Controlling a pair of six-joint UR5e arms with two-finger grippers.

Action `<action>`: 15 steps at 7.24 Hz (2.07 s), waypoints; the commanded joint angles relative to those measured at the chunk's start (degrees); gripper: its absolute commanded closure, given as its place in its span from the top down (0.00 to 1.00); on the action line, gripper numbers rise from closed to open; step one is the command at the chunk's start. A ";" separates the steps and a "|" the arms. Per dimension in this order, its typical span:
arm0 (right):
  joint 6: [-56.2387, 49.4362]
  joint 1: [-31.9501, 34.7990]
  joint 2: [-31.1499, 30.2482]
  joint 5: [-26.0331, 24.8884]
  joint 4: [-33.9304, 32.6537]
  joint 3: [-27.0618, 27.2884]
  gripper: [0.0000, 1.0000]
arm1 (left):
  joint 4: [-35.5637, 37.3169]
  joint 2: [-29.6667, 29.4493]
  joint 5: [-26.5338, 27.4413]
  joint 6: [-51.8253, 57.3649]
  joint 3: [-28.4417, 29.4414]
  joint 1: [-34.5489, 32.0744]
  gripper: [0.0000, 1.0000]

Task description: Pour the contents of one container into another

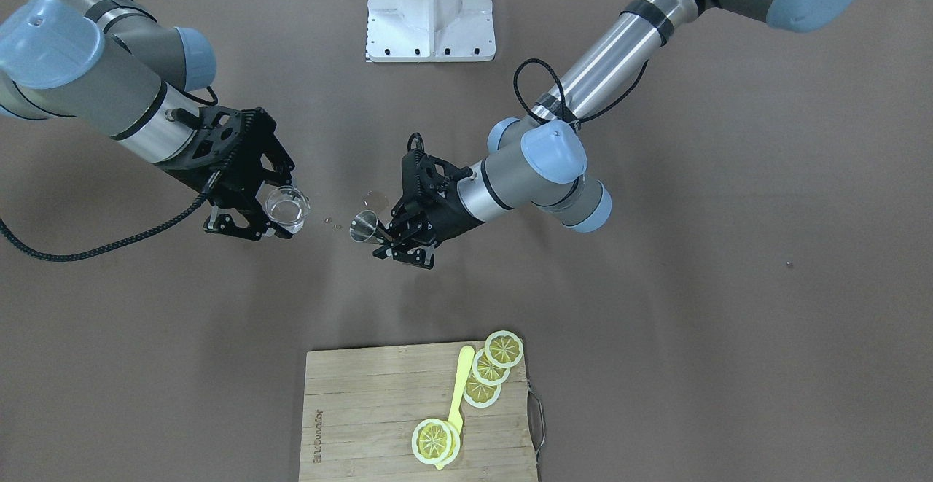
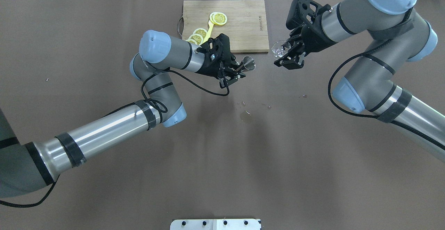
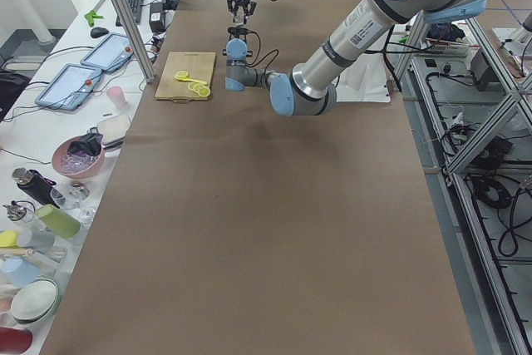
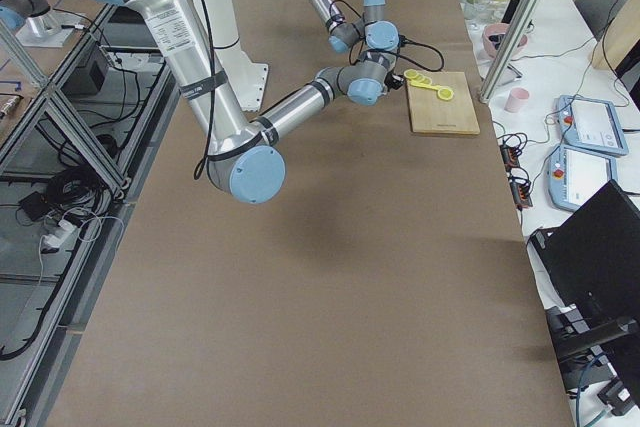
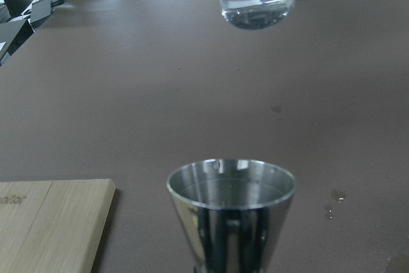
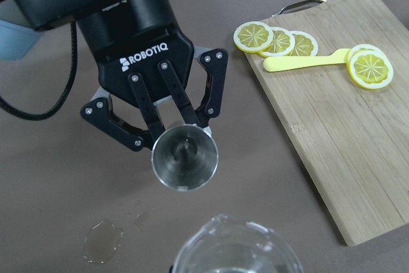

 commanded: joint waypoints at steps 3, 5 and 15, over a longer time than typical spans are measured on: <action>-1.74 -1.77 1.36 -1.18 -6.54 1.08 0.00 | -3.93 -1.48 3.36 -2.25 1.81 2.11 0.00; -7.49 -1.77 1.80 -0.91 -13.27 3.09 0.00 | -5.59 -1.49 5.02 -3.30 1.90 3.16 0.00; -19.83 -3.80 5.93 -1.61 -32.54 5.04 0.00 | -5.96 -1.49 5.83 -3.40 1.98 3.43 0.00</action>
